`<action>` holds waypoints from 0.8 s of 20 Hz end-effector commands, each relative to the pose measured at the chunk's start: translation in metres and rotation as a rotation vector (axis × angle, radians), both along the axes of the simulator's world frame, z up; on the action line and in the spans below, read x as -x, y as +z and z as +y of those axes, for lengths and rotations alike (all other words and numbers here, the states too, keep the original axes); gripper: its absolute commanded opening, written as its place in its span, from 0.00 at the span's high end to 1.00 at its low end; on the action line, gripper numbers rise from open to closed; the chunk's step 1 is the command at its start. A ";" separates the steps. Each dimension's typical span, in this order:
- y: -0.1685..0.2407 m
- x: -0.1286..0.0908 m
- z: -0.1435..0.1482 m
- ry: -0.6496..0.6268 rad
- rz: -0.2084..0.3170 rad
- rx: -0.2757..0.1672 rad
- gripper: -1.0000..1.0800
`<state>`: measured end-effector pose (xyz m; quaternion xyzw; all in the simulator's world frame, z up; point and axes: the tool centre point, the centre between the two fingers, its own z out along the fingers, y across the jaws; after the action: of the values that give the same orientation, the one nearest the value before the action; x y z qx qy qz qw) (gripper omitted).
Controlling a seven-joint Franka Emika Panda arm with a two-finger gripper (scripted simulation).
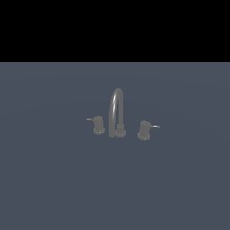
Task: Turn on the faucet by rotating a designated handle.
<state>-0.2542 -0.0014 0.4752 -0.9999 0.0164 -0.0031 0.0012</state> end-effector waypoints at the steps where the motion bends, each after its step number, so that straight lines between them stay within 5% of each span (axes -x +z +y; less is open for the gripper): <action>1: -0.005 -0.002 0.004 -0.022 0.000 0.000 1.00; 16: -0.069 -0.030 0.053 -0.291 0.002 -0.002 1.00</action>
<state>-0.2283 0.0460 0.4141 -0.9895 0.1444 -0.0022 0.0014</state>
